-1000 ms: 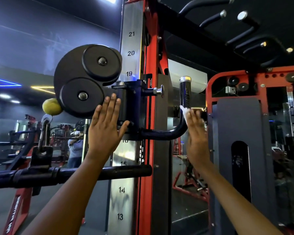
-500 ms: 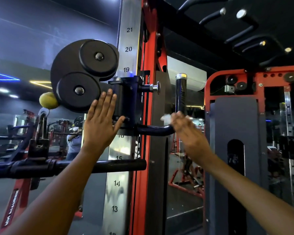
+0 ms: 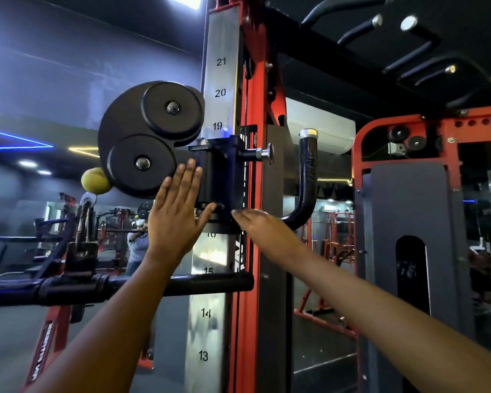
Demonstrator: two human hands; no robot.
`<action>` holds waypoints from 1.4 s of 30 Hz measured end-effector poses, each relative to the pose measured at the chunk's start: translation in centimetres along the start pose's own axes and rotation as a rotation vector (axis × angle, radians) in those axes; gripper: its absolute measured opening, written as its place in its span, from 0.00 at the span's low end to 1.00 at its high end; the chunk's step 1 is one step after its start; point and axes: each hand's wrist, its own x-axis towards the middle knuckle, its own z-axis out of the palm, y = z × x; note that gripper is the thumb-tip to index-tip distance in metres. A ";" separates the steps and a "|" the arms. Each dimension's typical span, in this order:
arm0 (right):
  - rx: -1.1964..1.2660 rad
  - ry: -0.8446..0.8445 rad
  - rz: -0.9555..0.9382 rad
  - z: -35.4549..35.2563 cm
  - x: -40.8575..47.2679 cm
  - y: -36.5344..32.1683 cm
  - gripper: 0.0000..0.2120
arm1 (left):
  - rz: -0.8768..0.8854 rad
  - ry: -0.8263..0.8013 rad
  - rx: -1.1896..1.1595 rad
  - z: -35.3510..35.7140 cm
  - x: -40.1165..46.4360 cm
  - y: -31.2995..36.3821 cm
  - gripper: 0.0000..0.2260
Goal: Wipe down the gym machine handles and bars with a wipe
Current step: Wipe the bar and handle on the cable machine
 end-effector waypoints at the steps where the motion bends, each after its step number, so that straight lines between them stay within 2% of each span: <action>1: -0.031 -0.014 -0.036 -0.7 -0.9 0.7 0.24 | -0.001 0.001 0.000 0.0 0.0 0.0 0.32; 4: -0.014 -0.046 -0.007 -2.6 -4.1 3.2 0.19 | -0.001 0.001 -0.003 0.1 -0.1 0.0 0.32; 8: 0.180 0.134 0.317 -3.1 -2.9 3.3 0.16 | -0.005 0.011 -0.001 0.4 -0.1 0.0 0.32; 10: 0.283 0.177 0.338 -2.3 -0.7 2.1 0.18 | -0.008 0.023 0.002 0.5 -0.1 0.1 0.32; 12: 0.266 0.092 0.133 -0.7 0.5 0.7 0.20 | -0.010 0.030 0.013 0.5 -0.1 0.1 0.31; 15: 0.047 0.060 -0.195 0.2 -1.3 1.6 0.19 | -0.002 0.039 0.022 0.4 -0.1 0.1 0.31; 18: -0.038 0.062 -0.279 -1.0 -4.8 3.9 0.19 | -0.004 0.047 0.017 0.6 -0.1 0.0 0.31; 21: 0.016 0.113 -0.146 -1.9 -6.3 5.3 0.17 | -0.018 0.043 0.009 0.8 -0.1 0.1 0.31; 24: 0.226 0.230 0.196 -2.0 -2.9 3.4 0.16 | -0.024 0.047 0.007 0.9 -0.1 0.3 0.31; 25: 0.307 0.192 0.269 -2.0 -1.3 2.5 0.17 | -0.025 0.046 0.006 0.9 -0.1 0.3 0.31; 27: 0.366 -0.040 0.317 -1.6 1.4 1.2 0.17 | -0.026 0.041 0.017 0.8 -0.1 0.2 0.31; 28: 0.338 -0.137 0.296 -1.2 2.2 0.8 0.15 | -0.024 0.038 0.025 0.8 -0.2 0.2 0.31; 30: 0.261 -0.202 0.227 -0.9 2.4 1.1 0.14 | -0.018 0.038 0.027 0.7 -0.2 0.2 0.31; 35: -0.011 -0.111 0.164 -3.4 -2.2 4.1 0.19 | -0.022 0.030 0.027 0.6 -0.1 0.2 0.32; 39: 0.043 -0.049 0.211 -2.9 -1.1 2.3 0.18 | -0.033 0.030 0.013 0.6 -0.2 0.3 0.31; 41: 0.035 0.020 -0.012 -0.7 -0.4 1.3 0.18 | -0.034 0.025 0.013 0.4 -0.2 0.6 0.31; 42: -0.046 0.034 -0.153 0.6 -0.6 1.6 0.19 | -0.037 0.020 0.020 0.3 -0.2 0.6 0.31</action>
